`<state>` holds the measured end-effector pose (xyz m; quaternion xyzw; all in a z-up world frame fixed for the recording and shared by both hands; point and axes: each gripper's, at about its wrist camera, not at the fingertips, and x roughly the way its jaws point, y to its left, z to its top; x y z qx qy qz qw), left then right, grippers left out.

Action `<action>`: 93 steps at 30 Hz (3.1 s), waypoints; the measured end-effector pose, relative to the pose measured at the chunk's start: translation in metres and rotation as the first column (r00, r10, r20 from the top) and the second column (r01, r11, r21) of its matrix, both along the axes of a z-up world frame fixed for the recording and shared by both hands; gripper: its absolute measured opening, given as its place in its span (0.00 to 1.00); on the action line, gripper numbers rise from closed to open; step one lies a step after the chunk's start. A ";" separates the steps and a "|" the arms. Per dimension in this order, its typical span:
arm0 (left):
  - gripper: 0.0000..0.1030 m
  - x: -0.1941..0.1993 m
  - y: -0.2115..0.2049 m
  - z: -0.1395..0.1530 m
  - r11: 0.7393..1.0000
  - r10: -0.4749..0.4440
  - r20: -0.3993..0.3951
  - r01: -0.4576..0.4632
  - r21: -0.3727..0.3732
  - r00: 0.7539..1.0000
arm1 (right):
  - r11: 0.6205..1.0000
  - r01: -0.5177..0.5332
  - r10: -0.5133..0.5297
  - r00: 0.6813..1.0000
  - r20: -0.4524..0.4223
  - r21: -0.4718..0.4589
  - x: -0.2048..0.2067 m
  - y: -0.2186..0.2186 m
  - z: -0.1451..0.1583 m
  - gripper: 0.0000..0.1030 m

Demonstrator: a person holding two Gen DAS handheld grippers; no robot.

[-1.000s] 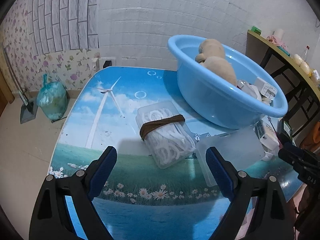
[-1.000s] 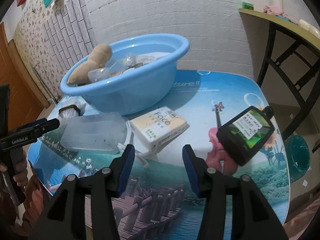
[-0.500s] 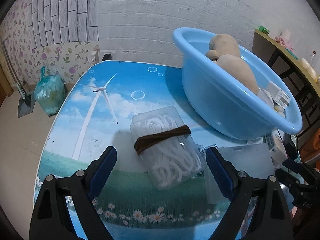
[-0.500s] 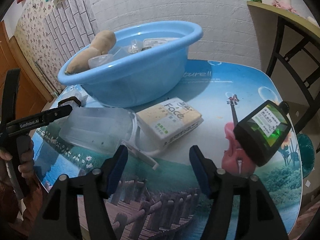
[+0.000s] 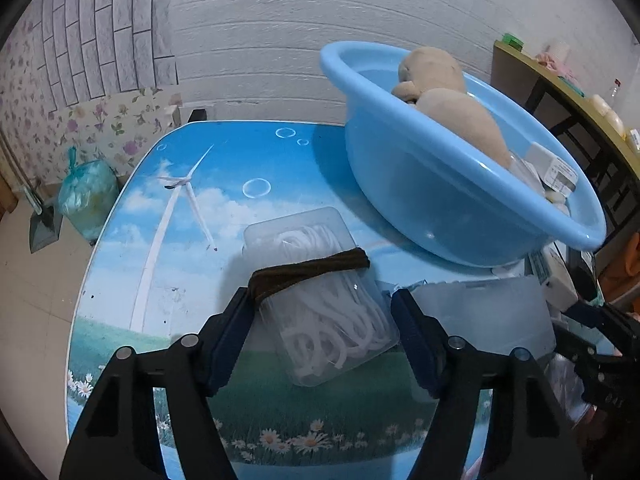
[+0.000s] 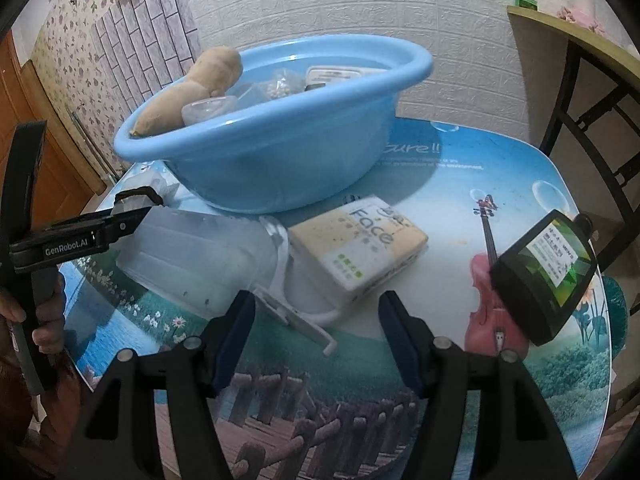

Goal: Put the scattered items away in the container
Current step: 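Grasp the clear box of white bands with the left tool, then grasp the white plastic hook with the right tool while the left holds the box, then carry the band box and white hook into the blue basin and release both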

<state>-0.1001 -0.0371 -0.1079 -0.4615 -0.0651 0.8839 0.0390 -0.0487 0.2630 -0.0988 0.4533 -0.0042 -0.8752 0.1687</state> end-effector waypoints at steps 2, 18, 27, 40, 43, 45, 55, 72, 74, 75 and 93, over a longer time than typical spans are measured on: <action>0.68 0.003 -0.001 0.000 1.000 0.000 -0.002 0.000 -0.006 1.000 | 1.000 -0.022 0.022 1.000 0.005 -0.006 0.001 0.000 0.000 0.45; 0.68 0.054 -0.011 0.008 1.000 0.019 -0.016 -0.019 -0.002 1.000 | 0.999 -0.046 0.046 0.999 -0.012 0.001 0.030 0.013 0.008 0.07; 0.68 0.079 -0.006 0.010 1.000 -0.019 -0.020 0.019 0.006 1.000 | 1.000 -0.005 0.006 1.000 -0.020 0.010 0.050 0.029 0.012 0.07; 0.69 0.106 0.006 0.006 0.995 -0.097 -0.010 0.097 0.007 0.995 | 0.997 0.027 -0.028 0.999 0.022 0.074 0.075 0.041 0.010 0.08; 0.69 0.107 0.005 0.005 0.996 -0.092 -0.006 0.092 0.011 0.996 | 0.999 -0.008 0.006 0.999 0.036 0.045 0.079 0.036 0.010 0.12; 0.69 0.107 0.004 0.004 0.996 -0.088 -0.004 0.088 0.020 0.996 | 0.999 -0.015 0.014 0.999 0.029 0.043 0.081 0.033 0.011 0.28; 0.79 0.103 -0.003 0.002 0.998 -0.062 -0.002 0.062 0.010 0.998 | 0.998 0.053 -0.054 0.999 0.010 0.041 0.071 0.045 0.006 0.50; 0.79 0.098 -0.005 -0.002 0.997 -0.018 -0.025 0.016 -0.077 1.000 | 0.997 -0.013 0.016 0.999 -0.042 0.077 0.064 0.027 0.002 0.44; 0.60 0.099 -0.003 -0.001 0.996 -0.023 -0.034 0.020 -0.090 0.999 | 0.997 -0.012 0.015 0.999 -0.042 0.071 0.064 0.028 0.002 0.44; 0.55 0.099 -0.003 0.000 0.996 -0.030 -0.039 0.026 -0.089 0.999 | 0.998 -0.009 0.012 0.999 -0.041 0.067 0.064 0.029 0.002 0.44; 0.54 0.103 -0.009 0.062 1.000 0.004 -0.184 0.000 0.021 0.983 | 0.999 -0.027 0.021 0.987 -0.159 -0.032 0.068 0.027 0.049 0.44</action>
